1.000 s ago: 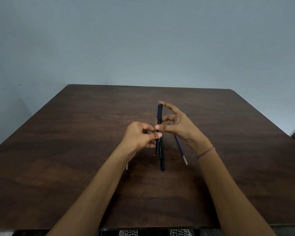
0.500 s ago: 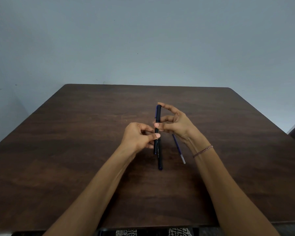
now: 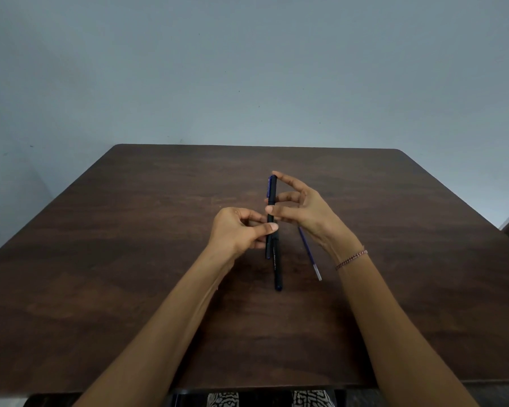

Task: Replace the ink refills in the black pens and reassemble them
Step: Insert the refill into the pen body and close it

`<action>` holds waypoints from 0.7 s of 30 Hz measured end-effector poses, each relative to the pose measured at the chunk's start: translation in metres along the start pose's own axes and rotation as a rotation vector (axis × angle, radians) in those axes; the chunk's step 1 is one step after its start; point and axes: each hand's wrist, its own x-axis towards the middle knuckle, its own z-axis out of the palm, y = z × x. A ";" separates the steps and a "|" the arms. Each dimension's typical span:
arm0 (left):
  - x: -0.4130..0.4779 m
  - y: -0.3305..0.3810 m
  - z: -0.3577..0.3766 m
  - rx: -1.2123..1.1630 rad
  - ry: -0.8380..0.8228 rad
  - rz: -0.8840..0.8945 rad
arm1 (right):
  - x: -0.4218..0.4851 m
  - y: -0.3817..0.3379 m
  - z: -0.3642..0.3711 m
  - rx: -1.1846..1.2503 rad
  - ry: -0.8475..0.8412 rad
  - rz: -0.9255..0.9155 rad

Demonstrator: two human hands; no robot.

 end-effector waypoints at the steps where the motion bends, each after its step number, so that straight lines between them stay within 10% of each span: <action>1: -0.001 0.000 0.000 0.013 0.003 0.005 | 0.000 0.000 0.001 -0.031 0.020 -0.012; 21: 0.000 -0.002 0.004 0.048 0.009 0.031 | -0.023 -0.024 -0.056 -0.641 0.277 0.144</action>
